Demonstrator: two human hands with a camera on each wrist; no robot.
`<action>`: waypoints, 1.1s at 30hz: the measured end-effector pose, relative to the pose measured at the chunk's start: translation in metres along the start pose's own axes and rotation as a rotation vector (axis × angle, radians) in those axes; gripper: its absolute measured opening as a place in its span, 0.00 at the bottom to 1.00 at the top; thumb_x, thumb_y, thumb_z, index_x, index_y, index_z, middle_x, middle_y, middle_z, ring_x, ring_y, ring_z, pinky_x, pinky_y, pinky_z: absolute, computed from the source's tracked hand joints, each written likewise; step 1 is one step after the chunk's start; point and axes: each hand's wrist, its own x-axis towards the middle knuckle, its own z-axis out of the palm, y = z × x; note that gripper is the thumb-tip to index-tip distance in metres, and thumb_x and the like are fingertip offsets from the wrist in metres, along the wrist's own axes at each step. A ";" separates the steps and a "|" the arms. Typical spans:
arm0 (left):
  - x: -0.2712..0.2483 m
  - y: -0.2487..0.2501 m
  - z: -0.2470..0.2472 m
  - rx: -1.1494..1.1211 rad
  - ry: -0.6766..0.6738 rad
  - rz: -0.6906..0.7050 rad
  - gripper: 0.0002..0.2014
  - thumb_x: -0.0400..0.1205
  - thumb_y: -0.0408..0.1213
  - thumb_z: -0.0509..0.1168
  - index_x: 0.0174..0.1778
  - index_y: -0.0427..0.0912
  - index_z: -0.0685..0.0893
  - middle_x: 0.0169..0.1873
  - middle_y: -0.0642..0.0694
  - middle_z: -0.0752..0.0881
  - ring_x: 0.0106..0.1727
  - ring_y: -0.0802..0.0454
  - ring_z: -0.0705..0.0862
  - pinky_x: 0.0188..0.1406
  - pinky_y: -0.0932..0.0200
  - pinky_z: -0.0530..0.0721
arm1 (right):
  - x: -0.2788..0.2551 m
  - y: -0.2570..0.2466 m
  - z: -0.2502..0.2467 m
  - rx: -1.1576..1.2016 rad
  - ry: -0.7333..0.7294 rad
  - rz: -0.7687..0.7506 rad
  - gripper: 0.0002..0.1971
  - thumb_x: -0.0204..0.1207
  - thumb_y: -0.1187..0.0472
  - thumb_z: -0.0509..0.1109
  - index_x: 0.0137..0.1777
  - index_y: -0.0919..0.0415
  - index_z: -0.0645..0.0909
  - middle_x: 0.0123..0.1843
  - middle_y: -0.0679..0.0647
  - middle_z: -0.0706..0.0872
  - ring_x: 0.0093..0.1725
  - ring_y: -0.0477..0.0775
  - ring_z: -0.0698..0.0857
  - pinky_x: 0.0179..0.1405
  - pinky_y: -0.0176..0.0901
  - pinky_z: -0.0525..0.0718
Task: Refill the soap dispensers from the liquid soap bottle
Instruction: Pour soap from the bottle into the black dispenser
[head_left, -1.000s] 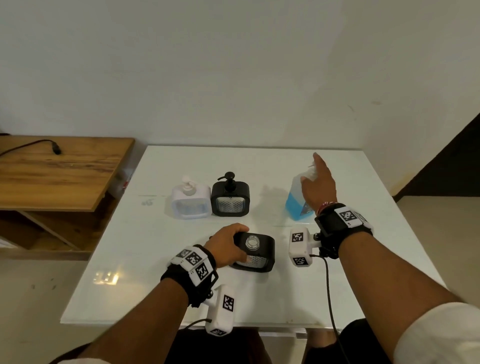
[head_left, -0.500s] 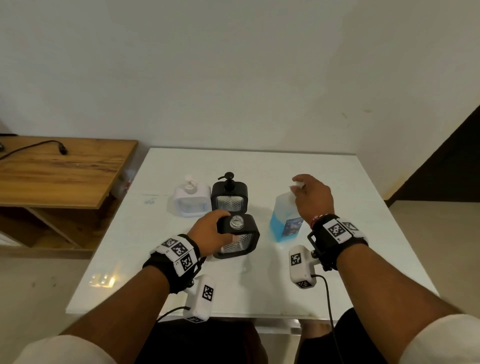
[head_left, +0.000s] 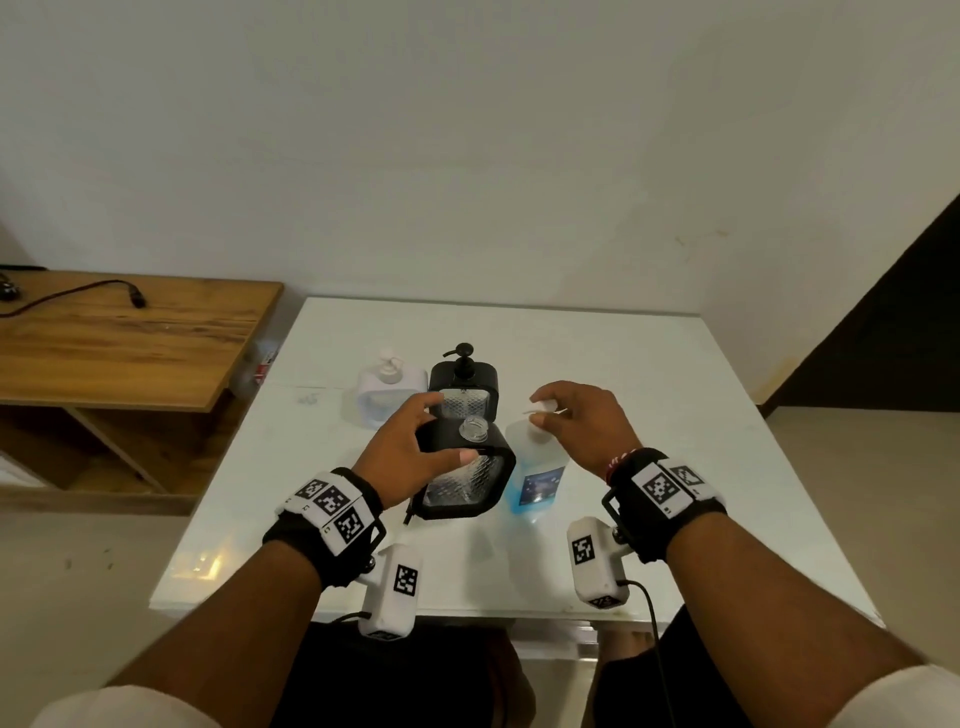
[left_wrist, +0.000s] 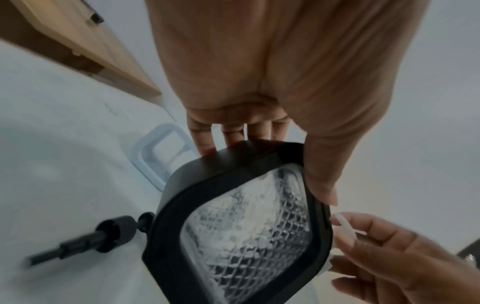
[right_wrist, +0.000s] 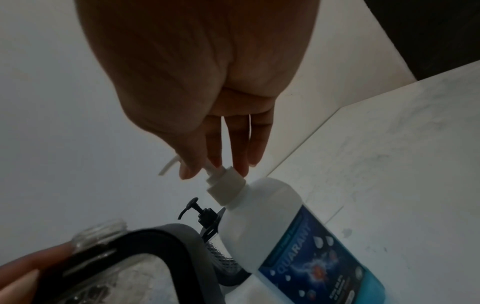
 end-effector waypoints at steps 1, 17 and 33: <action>0.000 0.003 0.001 -0.040 0.007 0.003 0.32 0.77 0.35 0.81 0.71 0.55 0.72 0.55 0.50 0.87 0.53 0.66 0.86 0.43 0.79 0.81 | 0.000 0.000 -0.001 -0.002 -0.008 0.000 0.07 0.75 0.59 0.75 0.52 0.50 0.87 0.52 0.46 0.87 0.46 0.48 0.85 0.50 0.36 0.78; 0.008 0.016 -0.004 -0.073 -0.142 0.047 0.32 0.80 0.28 0.76 0.77 0.46 0.70 0.55 0.56 0.85 0.50 0.77 0.86 0.46 0.75 0.84 | -0.014 -0.037 -0.003 -0.120 -0.201 -0.333 0.33 0.67 0.46 0.76 0.74 0.42 0.74 0.65 0.45 0.81 0.63 0.50 0.73 0.64 0.47 0.75; 0.001 0.013 -0.013 -0.120 -0.116 0.046 0.50 0.63 0.61 0.78 0.81 0.54 0.69 0.69 0.56 0.84 0.72 0.58 0.82 0.76 0.52 0.80 | -0.022 -0.066 0.000 -0.017 -0.227 -0.124 0.27 0.67 0.48 0.81 0.63 0.49 0.75 0.52 0.47 0.84 0.44 0.45 0.84 0.46 0.42 0.85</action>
